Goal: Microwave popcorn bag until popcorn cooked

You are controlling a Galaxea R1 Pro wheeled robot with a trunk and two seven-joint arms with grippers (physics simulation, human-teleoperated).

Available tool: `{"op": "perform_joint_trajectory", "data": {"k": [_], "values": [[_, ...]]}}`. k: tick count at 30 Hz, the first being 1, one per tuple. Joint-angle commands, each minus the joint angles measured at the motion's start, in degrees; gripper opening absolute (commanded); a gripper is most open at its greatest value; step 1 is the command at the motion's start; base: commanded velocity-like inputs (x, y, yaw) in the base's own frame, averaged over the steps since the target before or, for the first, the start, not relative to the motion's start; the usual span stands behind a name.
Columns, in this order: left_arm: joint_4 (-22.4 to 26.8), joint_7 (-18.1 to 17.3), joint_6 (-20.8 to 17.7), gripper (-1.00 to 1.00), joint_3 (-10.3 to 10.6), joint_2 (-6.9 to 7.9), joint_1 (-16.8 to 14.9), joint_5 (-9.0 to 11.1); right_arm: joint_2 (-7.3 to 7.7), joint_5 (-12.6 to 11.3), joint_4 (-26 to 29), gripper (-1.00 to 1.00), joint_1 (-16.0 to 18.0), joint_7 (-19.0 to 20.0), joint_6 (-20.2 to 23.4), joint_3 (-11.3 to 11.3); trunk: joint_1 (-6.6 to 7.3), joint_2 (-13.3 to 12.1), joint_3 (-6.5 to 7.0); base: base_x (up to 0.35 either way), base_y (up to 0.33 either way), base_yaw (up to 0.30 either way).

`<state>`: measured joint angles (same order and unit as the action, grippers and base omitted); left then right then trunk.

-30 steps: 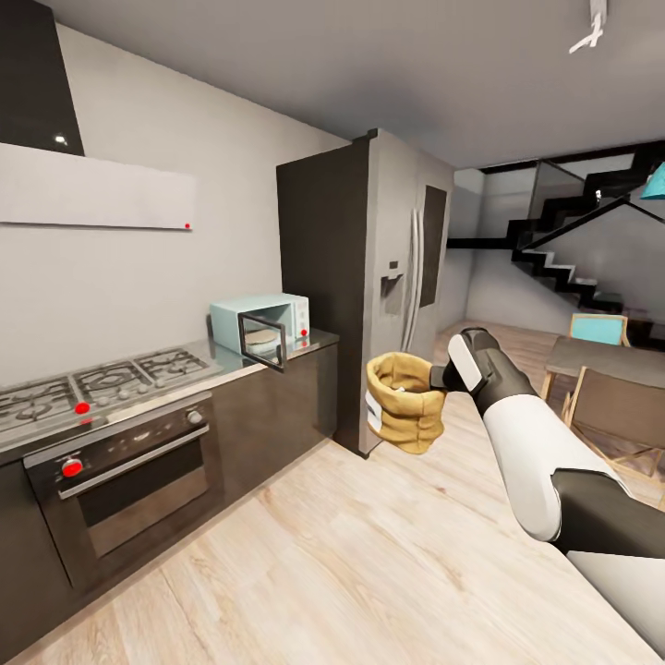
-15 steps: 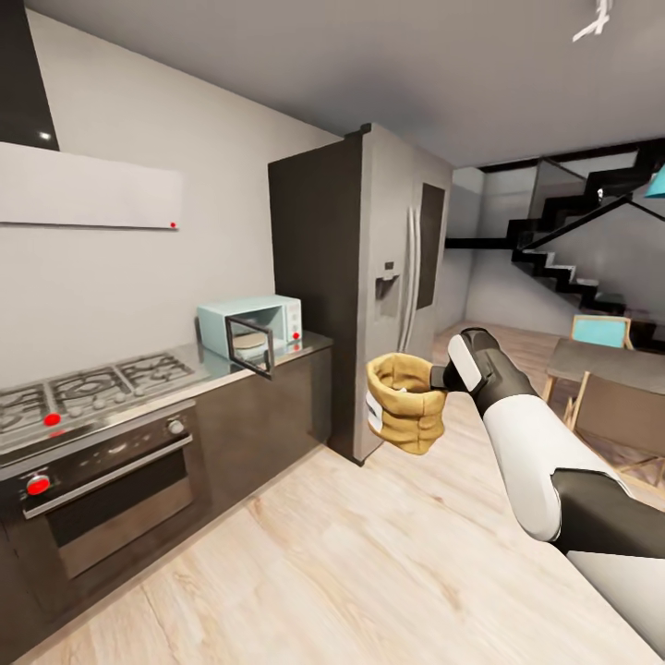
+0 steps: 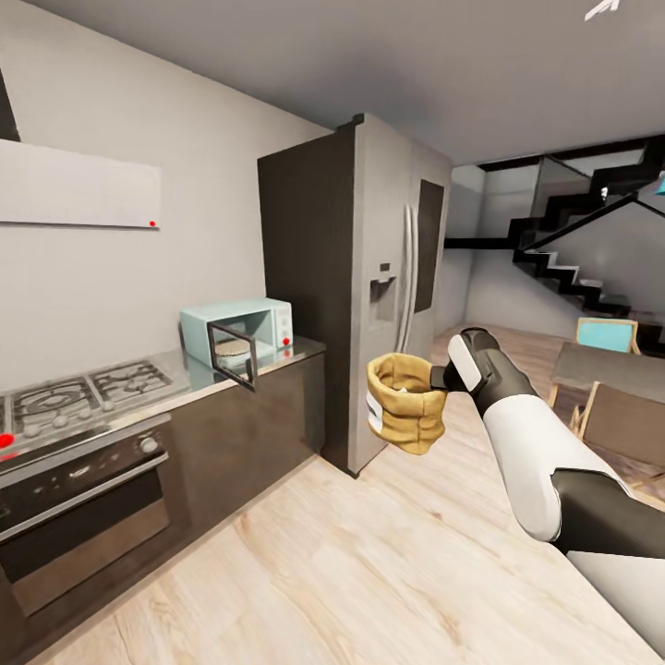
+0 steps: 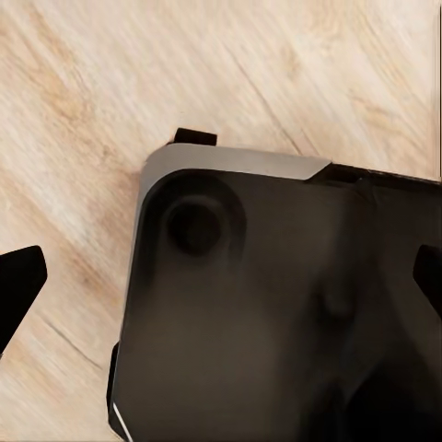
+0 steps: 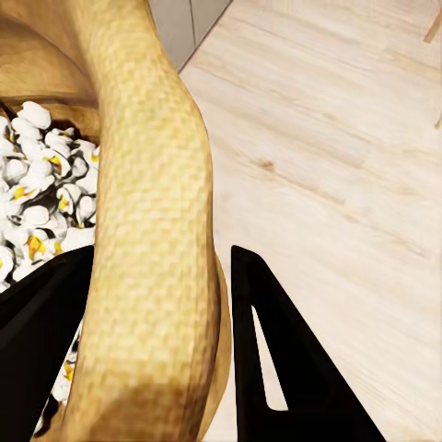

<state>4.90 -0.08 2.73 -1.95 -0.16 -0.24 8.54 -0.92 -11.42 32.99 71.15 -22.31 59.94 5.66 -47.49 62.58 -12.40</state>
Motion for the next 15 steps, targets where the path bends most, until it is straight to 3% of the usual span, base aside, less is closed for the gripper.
{"op": "perform_joint_trajectory", "data": {"k": [1, 15], "values": [[-0.01, -0.01, 0.11, 1.00, -0.16, -0.01, -0.03, 0.33, -0.05, -0.63, 0.06, -1.00, 0.04, -0.63, 0.06, 0.23, -0.03, 0.04, -0.08, 0.317, -0.008, 0.000], [-0.14, -0.01, 0.08, 1.00, -0.16, -0.01, -0.03, 0.33, -0.05, -0.62, 0.06, -1.00, 0.04, -0.63, 0.06, 0.25, -0.03, 0.04, -0.08, 0.320, -0.001, 0.000]]}}
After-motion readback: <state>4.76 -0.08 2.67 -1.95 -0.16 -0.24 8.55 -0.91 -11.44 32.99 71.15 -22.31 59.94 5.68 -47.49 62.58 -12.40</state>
